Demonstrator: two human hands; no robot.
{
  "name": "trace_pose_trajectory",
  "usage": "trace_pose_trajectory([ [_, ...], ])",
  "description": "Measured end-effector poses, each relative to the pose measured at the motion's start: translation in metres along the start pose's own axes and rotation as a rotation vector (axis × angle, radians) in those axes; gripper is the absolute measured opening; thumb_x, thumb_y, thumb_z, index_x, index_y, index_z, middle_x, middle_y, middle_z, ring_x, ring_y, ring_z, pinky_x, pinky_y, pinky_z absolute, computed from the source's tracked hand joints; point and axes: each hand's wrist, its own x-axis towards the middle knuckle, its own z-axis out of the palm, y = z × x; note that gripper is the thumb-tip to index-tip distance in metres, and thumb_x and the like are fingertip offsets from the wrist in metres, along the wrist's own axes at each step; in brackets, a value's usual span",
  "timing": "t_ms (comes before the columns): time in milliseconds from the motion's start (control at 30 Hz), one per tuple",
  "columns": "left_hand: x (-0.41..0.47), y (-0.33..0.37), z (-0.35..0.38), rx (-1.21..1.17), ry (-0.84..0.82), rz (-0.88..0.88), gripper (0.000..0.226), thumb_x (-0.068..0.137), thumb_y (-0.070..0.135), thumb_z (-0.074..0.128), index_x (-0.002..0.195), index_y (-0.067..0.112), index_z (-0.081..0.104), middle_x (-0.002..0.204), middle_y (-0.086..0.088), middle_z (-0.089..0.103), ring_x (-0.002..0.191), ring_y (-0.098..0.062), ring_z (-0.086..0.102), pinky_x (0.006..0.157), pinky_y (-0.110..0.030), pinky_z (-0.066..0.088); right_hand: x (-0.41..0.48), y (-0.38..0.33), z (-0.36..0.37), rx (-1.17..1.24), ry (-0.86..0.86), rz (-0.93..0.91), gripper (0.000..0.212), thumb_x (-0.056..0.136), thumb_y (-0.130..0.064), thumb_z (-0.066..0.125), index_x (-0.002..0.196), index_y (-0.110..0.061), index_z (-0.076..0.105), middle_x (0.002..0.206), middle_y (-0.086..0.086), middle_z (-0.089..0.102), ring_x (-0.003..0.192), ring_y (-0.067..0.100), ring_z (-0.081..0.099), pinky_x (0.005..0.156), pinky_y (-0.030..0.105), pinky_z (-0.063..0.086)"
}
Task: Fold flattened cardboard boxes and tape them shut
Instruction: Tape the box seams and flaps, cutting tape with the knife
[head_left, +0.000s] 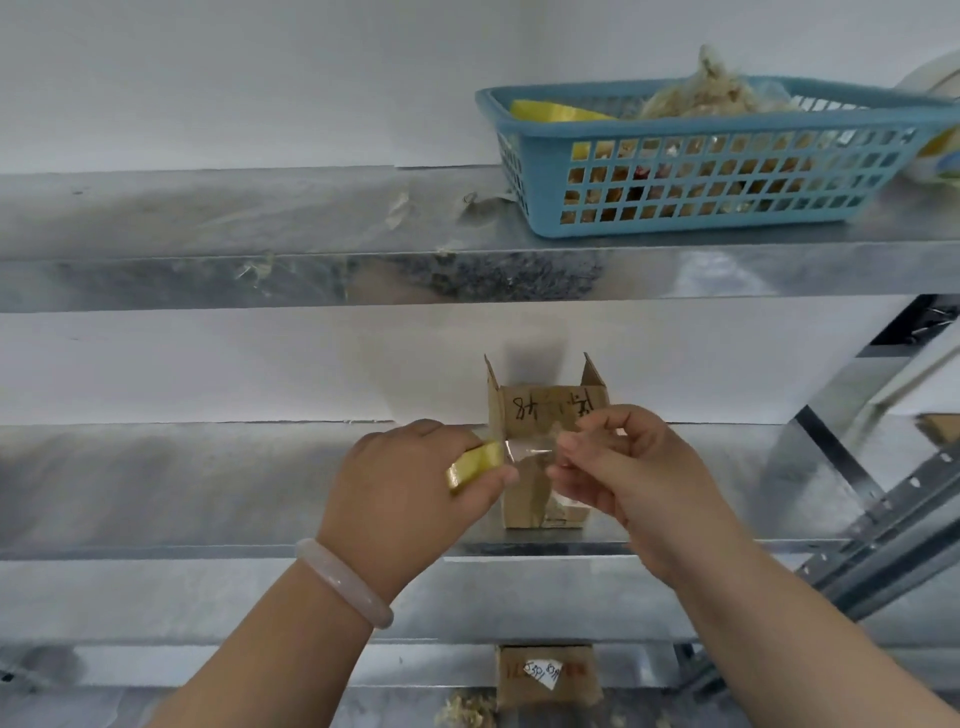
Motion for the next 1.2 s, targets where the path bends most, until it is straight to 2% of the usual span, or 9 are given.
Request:
trace_pose_trajectory([
  [133, -0.001, -0.001, 0.000, -0.088, -0.125, -0.013, 0.062, 0.070, 0.082, 0.030, 0.091, 0.036, 0.067, 0.076, 0.015, 0.063, 0.074, -0.004, 0.056, 0.066, -0.024, 0.042, -0.001, 0.003, -0.009, -0.091, 0.029, 0.039, 0.028, 0.081, -0.003, 0.075, 0.105, -0.016, 0.066, 0.080, 0.010, 0.074, 0.073, 0.024, 0.073, 0.077, 0.035, 0.061],
  [333, -0.004, -0.015, -0.001, -0.722, -0.299, -0.154, 0.035, 0.067, 0.067, 0.057, 0.088, 0.042, 0.069, 0.083, 0.016, 0.068, 0.075, -0.001, 0.062, 0.064, -0.013, 0.046, 0.002, -0.001, -0.025, -0.118, 0.029, -0.011, 0.007, 0.084, 0.002, 0.070, 0.084, -0.001, 0.064, 0.070, 0.014, 0.072, 0.068, 0.023, 0.072, 0.072, 0.035, 0.062],
  [467, -0.005, -0.018, 0.004, -0.833, -0.287, -0.199, 0.035, 0.065, 0.065, 0.056, 0.087, 0.040, 0.068, 0.079, 0.014, 0.066, 0.071, 0.000, 0.059, 0.064, -0.012, 0.045, 0.006, -0.003, -0.028, -0.132, 0.058, -0.094, 0.010, 0.089, -0.001, 0.065, 0.082, -0.002, 0.059, 0.071, 0.015, 0.073, 0.071, 0.025, 0.073, 0.072, 0.037, 0.061],
  [567, -0.003, -0.017, 0.010, -0.660, -0.201, -0.234, 0.039, 0.066, 0.070, 0.054, 0.081, 0.037, 0.067, 0.076, 0.011, 0.065, 0.070, -0.004, 0.058, 0.062, -0.012, 0.042, 0.010, -0.001, -0.028, -0.088, 0.084, -0.115, 0.009, 0.091, -0.001, 0.064, 0.085, -0.002, 0.057, 0.070, 0.014, 0.073, 0.073, 0.028, 0.073, 0.070, 0.038, 0.061],
  [700, 0.003, -0.022, 0.021, -0.003, -0.095, -0.075, 0.058, 0.074, 0.083, 0.035, 0.082, 0.035, 0.066, 0.069, 0.014, 0.063, 0.064, -0.007, 0.056, 0.070, -0.031, 0.045, 0.019, 0.001, -0.036, -0.102, 0.102, -0.152, 0.008, 0.091, -0.002, 0.063, 0.086, -0.003, 0.057, 0.067, 0.010, 0.072, 0.071, 0.027, 0.073, 0.072, 0.040, 0.059],
  [800, 0.008, -0.024, 0.030, -0.022, -0.052, 0.005, 0.058, 0.083, 0.078, 0.026, 0.094, 0.035, 0.064, 0.080, 0.016, 0.066, 0.073, -0.008, 0.059, 0.078, -0.035, 0.040, 0.028, 0.001, -0.046, -0.063, 0.137, -0.138, 0.008, 0.092, -0.002, 0.063, 0.087, -0.003, 0.057, 0.066, 0.011, 0.070, 0.069, 0.024, 0.073, 0.067, 0.037, 0.060],
  [900, 0.013, -0.027, 0.034, -0.177, -0.012, 0.026, 0.046, 0.089, 0.066, 0.034, 0.096, 0.034, 0.065, 0.083, 0.018, 0.065, 0.076, -0.004, 0.058, 0.082, -0.037, 0.039, 0.035, 0.004, -0.055, -0.009, 0.152, -0.143, 0.008, 0.092, -0.001, 0.063, 0.087, -0.002, 0.056, 0.066, 0.010, 0.069, 0.066, 0.021, 0.072, 0.063, 0.033, 0.059],
  [1067, 0.018, -0.029, 0.043, 0.149, 0.103, 0.071, 0.045, 0.086, 0.066, 0.040, 0.089, 0.032, 0.069, 0.067, 0.010, 0.062, 0.066, -0.014, 0.060, 0.078, -0.032, 0.033, 0.036, 0.014, -0.062, -0.059, 0.171, -0.158, 0.007, 0.092, -0.003, 0.063, 0.087, -0.004, 0.058, 0.069, 0.009, 0.072, 0.071, 0.024, 0.073, 0.073, 0.040, 0.058],
  [1200, 0.027, -0.026, 0.049, 0.189, 0.130, 0.118, 0.047, 0.090, 0.062, 0.036, 0.095, 0.029, 0.068, 0.071, 0.008, 0.062, 0.068, -0.019, 0.061, 0.075, -0.034, 0.031, 0.045, 0.015, -0.068, 0.003, 0.209, -0.138, 0.008, 0.092, -0.003, 0.063, 0.086, -0.004, 0.058, 0.071, 0.010, 0.071, 0.076, 0.029, 0.072, 0.070, 0.038, 0.058],
])
